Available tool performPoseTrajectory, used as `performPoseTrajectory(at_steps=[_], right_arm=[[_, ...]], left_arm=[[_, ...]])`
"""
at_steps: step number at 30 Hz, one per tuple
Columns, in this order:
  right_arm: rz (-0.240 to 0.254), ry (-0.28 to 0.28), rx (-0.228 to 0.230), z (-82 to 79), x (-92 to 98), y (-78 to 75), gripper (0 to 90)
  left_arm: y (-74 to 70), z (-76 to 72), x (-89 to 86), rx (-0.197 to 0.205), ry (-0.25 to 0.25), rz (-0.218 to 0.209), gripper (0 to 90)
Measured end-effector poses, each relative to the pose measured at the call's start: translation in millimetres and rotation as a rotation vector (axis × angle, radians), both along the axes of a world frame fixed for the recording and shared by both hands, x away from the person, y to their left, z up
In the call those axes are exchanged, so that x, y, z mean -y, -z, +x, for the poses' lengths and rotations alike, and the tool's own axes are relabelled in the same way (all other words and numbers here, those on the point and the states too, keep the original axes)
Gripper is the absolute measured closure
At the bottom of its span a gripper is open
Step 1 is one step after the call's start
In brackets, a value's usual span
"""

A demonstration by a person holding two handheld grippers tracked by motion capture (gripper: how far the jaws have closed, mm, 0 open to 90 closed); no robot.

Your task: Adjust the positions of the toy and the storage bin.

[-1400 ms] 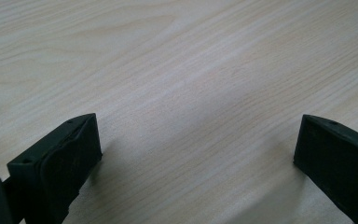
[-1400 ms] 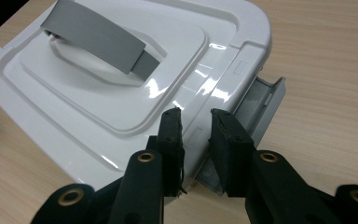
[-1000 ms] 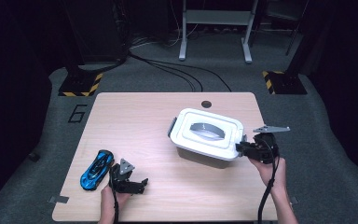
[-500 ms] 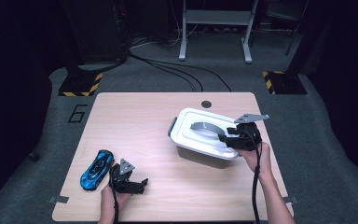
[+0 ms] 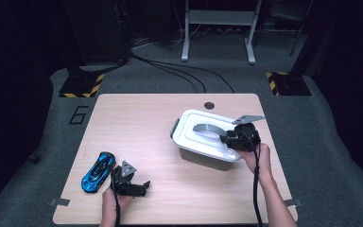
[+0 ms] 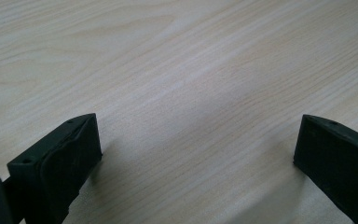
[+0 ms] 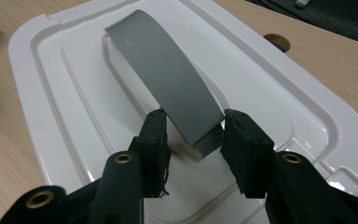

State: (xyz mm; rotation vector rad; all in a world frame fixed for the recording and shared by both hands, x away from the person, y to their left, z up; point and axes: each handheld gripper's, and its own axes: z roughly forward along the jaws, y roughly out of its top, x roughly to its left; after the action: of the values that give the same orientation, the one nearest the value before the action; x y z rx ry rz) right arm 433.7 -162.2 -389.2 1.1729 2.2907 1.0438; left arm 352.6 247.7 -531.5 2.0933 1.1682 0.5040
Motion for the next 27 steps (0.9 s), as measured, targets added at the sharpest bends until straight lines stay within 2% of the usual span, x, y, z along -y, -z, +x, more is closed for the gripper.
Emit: performPoseTrajectory(at_steps=[4,5,6,8,10,14,16,17,19,22,24,26,27], right_arm=[[0.000,0.035,-0.010,-2.5,-4.2,-1.1,60.8],[-0.009,0.035,-0.010,-3.0,-4.5,-1.4,65.6],[-0.004,0.044,-0.006,-5.3,-5.5,-2.6,77.6],[0.049,0.035,-0.032,-7.2,-7.3,-2.8,81.4],[0.025,0.031,-0.030,-8.0,-12.4,-1.2,78.0],[0.007,0.008,-0.027,-7.5,-16.5,-2.7,65.8],[-0.003,0.027,-0.023,-8.0,-17.3,-4.4,58.5],[-0.015,0.028,-0.011,-7.7,-16.0,-5.4,56.7],[-0.003,0.024,0.007,-6.1,-11.8,-7.9,52.9],[-0.011,-0.014,0.039,0.5,-8.4,-10.7,45.8],[-0.020,-0.050,0.031,8.7,-8.4,-10.5,44.3],[-0.022,-0.055,0.009,16.1,-11.2,-8.9,46.7],[-0.023,-0.082,0.008,19.5,-11.3,-8.1,48.5]], left_arm=[[0.0,0.1,-0.1,0.000,0.001,0.001,0.7],[0.0,0.0,0.1,0.000,-0.001,-0.001,0.7],[0.0,0.1,-0.1,0.000,0.001,0.001,0.6],[0.0,0.1,-0.1,0.000,0.001,0.001,0.7],[0.0,0.0,0.0,0.000,0.001,0.000,0.7],[0.4,-0.2,0.6,0.003,-0.004,-0.004,0.7],[0.4,-0.2,0.6,0.003,-0.004,-0.004,0.7],[0.4,-0.2,0.6,0.003,-0.004,-0.004,0.7],[0.5,-0.4,0.9,0.000,-0.006,-0.010,0.7],[0.6,-0.4,1.0,0.000,-0.007,-0.011,0.7],[0.5,-0.4,0.9,0.000,-0.005,-0.010,0.7],[0.5,-0.3,0.8,0.001,-0.004,-0.008,0.7],[0.6,-0.5,1.0,0.000,-0.007,-0.010,0.7]])
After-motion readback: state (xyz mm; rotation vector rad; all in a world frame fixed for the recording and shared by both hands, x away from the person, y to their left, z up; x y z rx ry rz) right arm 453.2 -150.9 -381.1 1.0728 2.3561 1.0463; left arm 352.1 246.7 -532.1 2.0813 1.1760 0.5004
